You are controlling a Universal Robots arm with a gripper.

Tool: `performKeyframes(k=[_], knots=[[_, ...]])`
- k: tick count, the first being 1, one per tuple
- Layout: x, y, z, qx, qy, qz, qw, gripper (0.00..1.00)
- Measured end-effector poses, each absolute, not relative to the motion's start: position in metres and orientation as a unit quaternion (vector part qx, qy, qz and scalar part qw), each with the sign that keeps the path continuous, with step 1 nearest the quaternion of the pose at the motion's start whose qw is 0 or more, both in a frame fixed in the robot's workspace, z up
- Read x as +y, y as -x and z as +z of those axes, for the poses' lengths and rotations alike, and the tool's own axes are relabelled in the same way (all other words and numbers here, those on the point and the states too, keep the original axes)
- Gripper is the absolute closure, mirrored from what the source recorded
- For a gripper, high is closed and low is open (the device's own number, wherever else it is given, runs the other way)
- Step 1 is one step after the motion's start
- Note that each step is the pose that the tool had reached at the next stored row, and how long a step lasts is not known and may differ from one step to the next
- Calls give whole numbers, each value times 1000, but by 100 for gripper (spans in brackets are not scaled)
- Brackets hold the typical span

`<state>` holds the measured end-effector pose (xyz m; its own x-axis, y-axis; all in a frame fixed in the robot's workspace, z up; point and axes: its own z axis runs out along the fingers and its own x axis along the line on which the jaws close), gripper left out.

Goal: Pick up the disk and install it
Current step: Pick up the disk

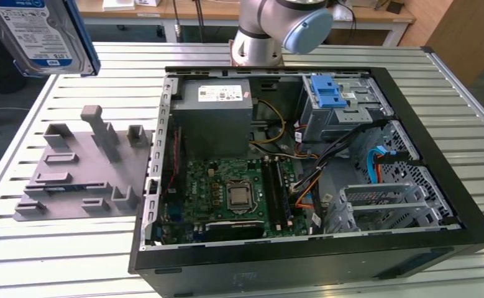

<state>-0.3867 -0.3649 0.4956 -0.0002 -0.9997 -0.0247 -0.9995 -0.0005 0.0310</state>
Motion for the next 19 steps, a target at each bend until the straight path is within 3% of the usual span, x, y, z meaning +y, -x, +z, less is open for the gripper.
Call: performKeyframes(k=[19], knots=[[-378,372,496,-707,-707,-20,2,64]])
